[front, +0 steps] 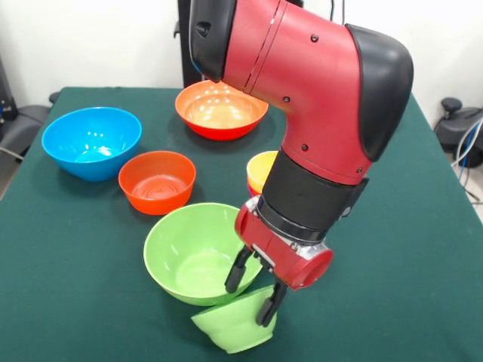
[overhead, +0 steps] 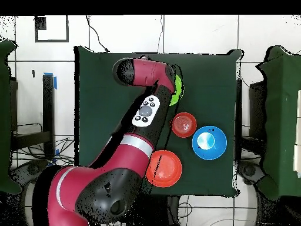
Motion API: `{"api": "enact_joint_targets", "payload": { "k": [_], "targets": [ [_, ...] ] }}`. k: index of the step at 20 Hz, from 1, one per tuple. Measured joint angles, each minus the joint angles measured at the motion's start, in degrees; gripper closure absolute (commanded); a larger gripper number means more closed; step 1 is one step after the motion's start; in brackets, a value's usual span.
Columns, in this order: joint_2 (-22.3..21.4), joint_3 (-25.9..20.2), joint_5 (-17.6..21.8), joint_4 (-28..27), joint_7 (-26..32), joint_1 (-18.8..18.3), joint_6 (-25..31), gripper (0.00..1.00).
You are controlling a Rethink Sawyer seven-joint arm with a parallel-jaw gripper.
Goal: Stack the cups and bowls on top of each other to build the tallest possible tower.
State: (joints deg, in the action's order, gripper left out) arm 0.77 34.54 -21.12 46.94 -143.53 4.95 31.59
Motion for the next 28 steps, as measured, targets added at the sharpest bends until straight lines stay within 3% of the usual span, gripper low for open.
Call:
{"api": "enact_joint_targets", "payload": {
  "k": [4, 5, 28],
  "targets": [
    [0.3, 0.4, 0.0, -0.1, 0.0, 0.0, -0.2, 0.00],
    [0.6, 1.1, 0.0, -0.2, 0.0, 0.1, -0.9, 1.00],
    [2.6, 2.1, 0.0, -0.2, 0.0, 0.4, -1.9, 1.00]
  ]
}}
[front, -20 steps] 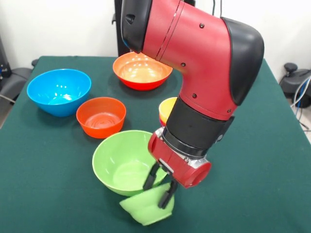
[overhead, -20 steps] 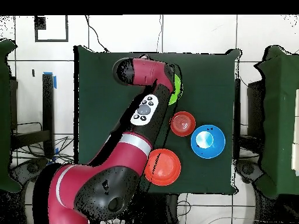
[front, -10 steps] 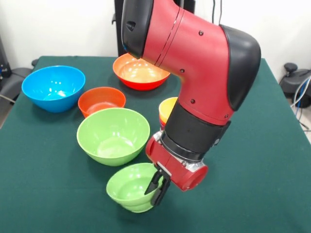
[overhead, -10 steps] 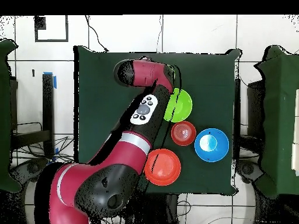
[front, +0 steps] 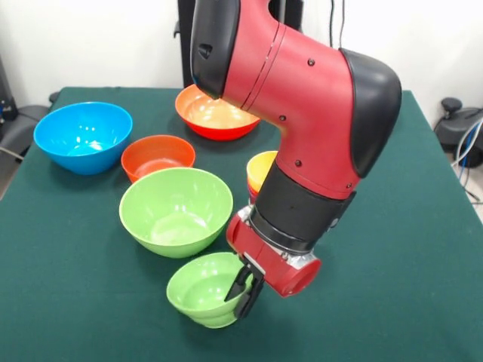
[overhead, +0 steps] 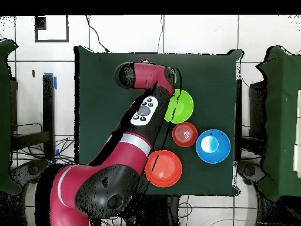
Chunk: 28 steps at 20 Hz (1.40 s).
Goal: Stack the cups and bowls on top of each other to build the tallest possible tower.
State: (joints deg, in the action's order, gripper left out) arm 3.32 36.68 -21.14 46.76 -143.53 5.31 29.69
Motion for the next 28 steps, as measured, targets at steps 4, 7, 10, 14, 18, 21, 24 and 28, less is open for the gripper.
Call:
{"api": "enact_joint_targets", "payload": {
  "k": [4, 7, 10, 14, 18, 21, 24, 28],
  "targets": [
    [-1.7, 0.0, 0.0, 1.2, 0.0, 0.2, 0.2, 1.00],
    [-4.0, 0.0, 0.0, 2.7, 0.0, 0.4, 1.0, 1.00],
    [-7.3, 0.0, 0.0, 4.3, 0.0, 0.5, 2.8, 1.00],
    [-12.2, 0.0, 0.0, 5.4, 0.0, 0.5, 5.8, 1.00],
    [-15.3, 0.0, 0.0, 5.4, 0.0, 0.5, 8.4, 1.00],
    [-18.1, -0.1, 0.1, 5.4, 0.0, 0.5, 10.6, 1.00],
    [-20.2, -0.4, 0.1, 5.4, 0.0, 0.5, 12.4, 1.00],
    [-22.0, -0.8, 1.0, 5.6, 0.0, 0.5, 12.8, 1.00]
  ]
}}
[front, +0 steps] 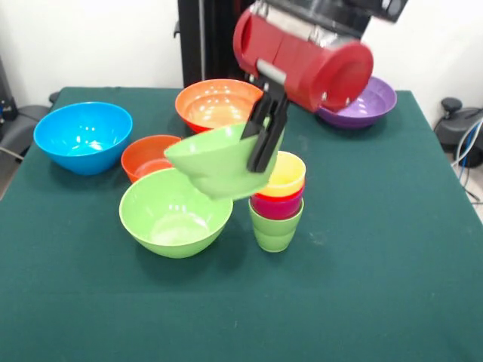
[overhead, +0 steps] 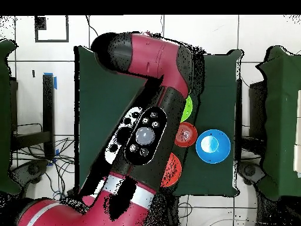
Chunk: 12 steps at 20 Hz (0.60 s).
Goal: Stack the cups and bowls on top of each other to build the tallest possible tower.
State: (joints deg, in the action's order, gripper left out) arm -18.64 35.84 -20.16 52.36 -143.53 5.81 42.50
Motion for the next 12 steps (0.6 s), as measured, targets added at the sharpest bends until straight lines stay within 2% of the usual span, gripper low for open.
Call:
{"api": "enact_joint_targets", "payload": {
  "k": [12],
  "targets": [
    [-4.8, -1.2, 8.0, 6.3, 0.0, 1.8, 0.0, 1.00]
  ]
}}
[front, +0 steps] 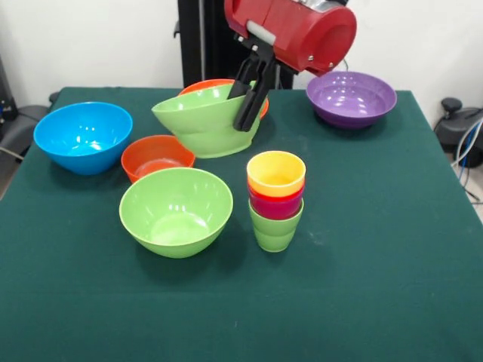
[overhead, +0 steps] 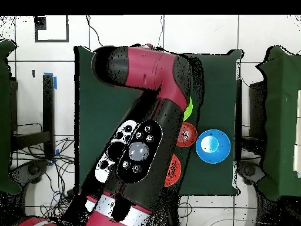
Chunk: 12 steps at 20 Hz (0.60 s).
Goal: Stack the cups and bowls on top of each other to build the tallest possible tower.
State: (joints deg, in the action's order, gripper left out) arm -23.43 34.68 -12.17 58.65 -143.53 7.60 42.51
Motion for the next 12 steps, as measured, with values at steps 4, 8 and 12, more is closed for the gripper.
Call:
{"api": "enact_joint_targets", "payload": {
  "k": [4, 8, 12],
  "targets": [
    [-0.6, -0.8, 1.7, 1.3, 0.0, 1.5, 0.0, 1.00],
    [-1.2, -1.9, 3.1, 1.7, 0.0, 3.1, 0.0, 1.00],
    [-1.0, -2.2, 4.3, 1.7, 0.0, 5.4, 1.0, 1.00]
  ]
}}
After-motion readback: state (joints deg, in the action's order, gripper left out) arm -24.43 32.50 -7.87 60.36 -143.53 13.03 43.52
